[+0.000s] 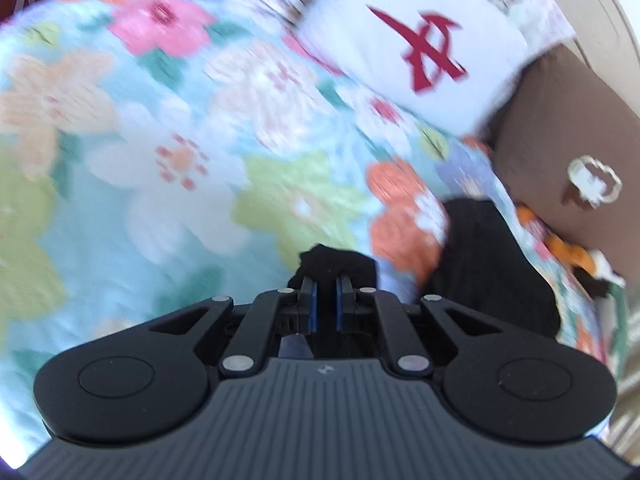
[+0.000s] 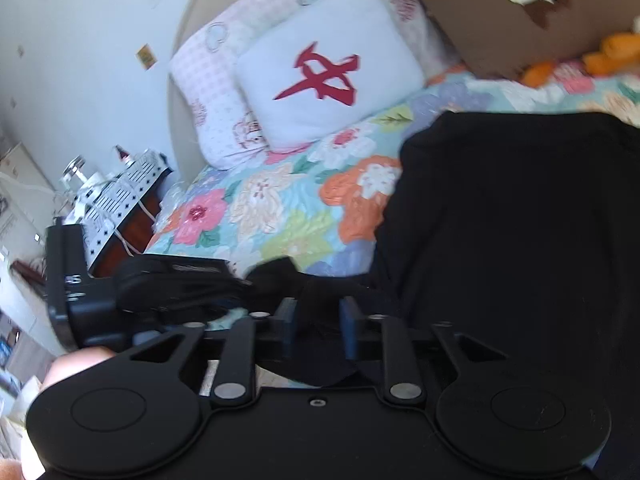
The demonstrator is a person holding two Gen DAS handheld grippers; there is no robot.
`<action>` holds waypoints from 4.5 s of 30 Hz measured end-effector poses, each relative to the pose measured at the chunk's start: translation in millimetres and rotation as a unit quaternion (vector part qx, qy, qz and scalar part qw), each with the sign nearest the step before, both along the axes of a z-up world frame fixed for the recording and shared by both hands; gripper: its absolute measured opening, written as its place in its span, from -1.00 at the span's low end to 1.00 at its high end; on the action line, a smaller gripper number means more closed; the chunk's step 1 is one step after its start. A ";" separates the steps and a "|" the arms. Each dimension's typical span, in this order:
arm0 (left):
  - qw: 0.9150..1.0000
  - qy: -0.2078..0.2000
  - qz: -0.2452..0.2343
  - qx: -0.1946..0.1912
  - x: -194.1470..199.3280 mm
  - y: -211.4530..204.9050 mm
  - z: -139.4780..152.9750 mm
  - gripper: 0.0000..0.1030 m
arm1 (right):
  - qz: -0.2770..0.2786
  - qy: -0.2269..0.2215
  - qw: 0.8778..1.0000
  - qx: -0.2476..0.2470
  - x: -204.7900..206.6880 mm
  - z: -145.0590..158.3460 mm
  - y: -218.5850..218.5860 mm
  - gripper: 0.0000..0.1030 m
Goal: Fold clothes
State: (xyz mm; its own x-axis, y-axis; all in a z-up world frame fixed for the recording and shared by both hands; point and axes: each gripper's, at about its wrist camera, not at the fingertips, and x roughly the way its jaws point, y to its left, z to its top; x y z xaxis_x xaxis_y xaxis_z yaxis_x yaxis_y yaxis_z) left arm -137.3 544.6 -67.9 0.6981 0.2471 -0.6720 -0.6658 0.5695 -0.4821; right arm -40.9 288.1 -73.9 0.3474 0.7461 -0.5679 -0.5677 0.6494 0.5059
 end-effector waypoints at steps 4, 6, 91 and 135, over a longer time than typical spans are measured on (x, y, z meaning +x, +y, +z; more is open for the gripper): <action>0.998 -0.011 0.059 0.035 -23.3 19.3 13.5 -0.85 | -0.009 0.016 0.999 -0.030 -0.8 -11.5 -5.3 -0.20; 0.994 -0.021 0.090 0.062 -37.0 24.2 21.8 -0.85 | 0.006 0.018 0.998 -0.054 -4.6 -17.5 -2.0 -0.20; 0.955 -0.186 0.007 -0.230 -79.7 71.6 -20.1 0.20 | 0.196 -0.039 0.978 0.067 -7.9 49.9 123.6 -0.78; 0.971 -0.183 0.154 0.021 -135.4 126.5 21.5 -0.76 | 0.149 0.016 0.985 -0.084 -52.5 -19.6 54.7 -0.31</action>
